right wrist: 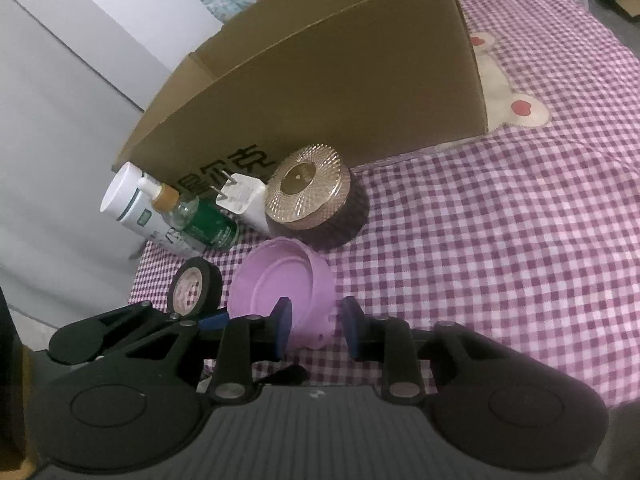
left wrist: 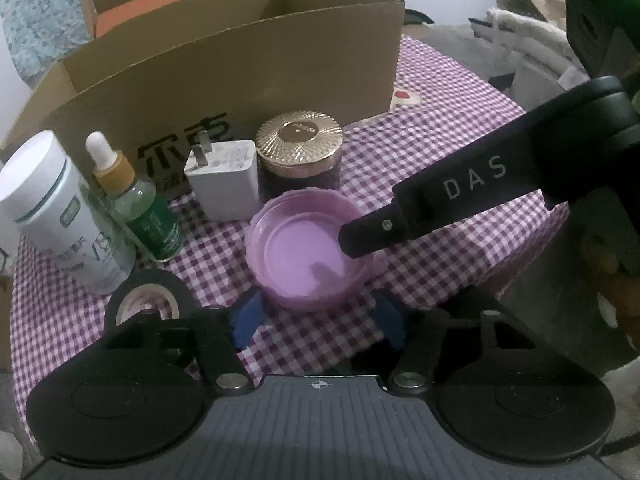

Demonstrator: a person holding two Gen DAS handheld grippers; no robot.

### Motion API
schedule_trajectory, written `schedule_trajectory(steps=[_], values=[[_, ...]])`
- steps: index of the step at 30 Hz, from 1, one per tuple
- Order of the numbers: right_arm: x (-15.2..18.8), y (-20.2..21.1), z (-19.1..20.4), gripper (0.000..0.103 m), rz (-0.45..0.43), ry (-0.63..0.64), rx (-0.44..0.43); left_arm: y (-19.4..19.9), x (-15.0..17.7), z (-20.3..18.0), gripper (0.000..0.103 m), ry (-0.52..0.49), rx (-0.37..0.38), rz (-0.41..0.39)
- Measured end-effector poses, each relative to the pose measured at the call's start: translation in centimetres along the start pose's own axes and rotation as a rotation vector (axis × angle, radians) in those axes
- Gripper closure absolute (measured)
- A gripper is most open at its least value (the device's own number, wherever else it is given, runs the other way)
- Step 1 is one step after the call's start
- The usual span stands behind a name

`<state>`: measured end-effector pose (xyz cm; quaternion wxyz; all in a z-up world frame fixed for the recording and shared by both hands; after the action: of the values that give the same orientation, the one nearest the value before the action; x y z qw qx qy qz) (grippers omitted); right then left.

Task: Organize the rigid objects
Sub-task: 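Close the right gripper on the rim of the pink lid, then carry the pink lid into the cardboard box and open the right gripper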

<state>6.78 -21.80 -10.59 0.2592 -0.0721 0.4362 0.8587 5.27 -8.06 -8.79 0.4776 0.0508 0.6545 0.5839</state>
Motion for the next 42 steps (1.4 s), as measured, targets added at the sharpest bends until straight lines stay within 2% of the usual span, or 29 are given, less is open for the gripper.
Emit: schedule_trajectory(steps=[7,18,24,31,35,38,42], values=[[-0.3,-0.7,0.2,0.073,-0.003,-0.001,-0.014,-0.8,-0.9,-0.4,0.036,-0.009,-0.013,-0.003],[0.2,0.0,0.4,0.072,-0.027,0.007,-0.026,-0.2,-1.5,-1.9,0.036,-0.035,-0.049,-0.017],[0.7,2.0,1.2,0.072,-0.068,0.027,-0.023,2.5,-1.3,-2.4,0.036,-0.046,-0.068,-0.069],[0.8,6.2,3.6,0.072,-0.177,0.086,-0.047,6.5,-2.8,-2.6,0.036,-0.069,-0.124,-0.169],[-1.0,8.1,5.8,0.072,-0.235,0.146,-0.08,8.9,-4.9,-1.5,0.036,-0.072,-0.176,-0.231],[-3.3,8.6,7.5,0.072,-0.24,0.191,-0.117,10.6,-6.9,0.3,0.036,-0.065,-0.226,-0.282],[-7.4,8.3,9.6,0.072,-0.232,0.231,-0.167,10.8,-9.8,3.0,0.036,-0.069,-0.282,-0.29]])
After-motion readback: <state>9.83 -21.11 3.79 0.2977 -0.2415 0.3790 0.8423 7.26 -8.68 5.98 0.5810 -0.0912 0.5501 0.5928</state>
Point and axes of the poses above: each gripper's, at about its wrist camera, not at the fingertips, and y roughly against the way its jaws point, z to its left, x to its underside, the point moved 1 cm from there along -y, roughly the way its jaws point, and after that the axes turned 10 degrees about -y, right-handed, at the moved point
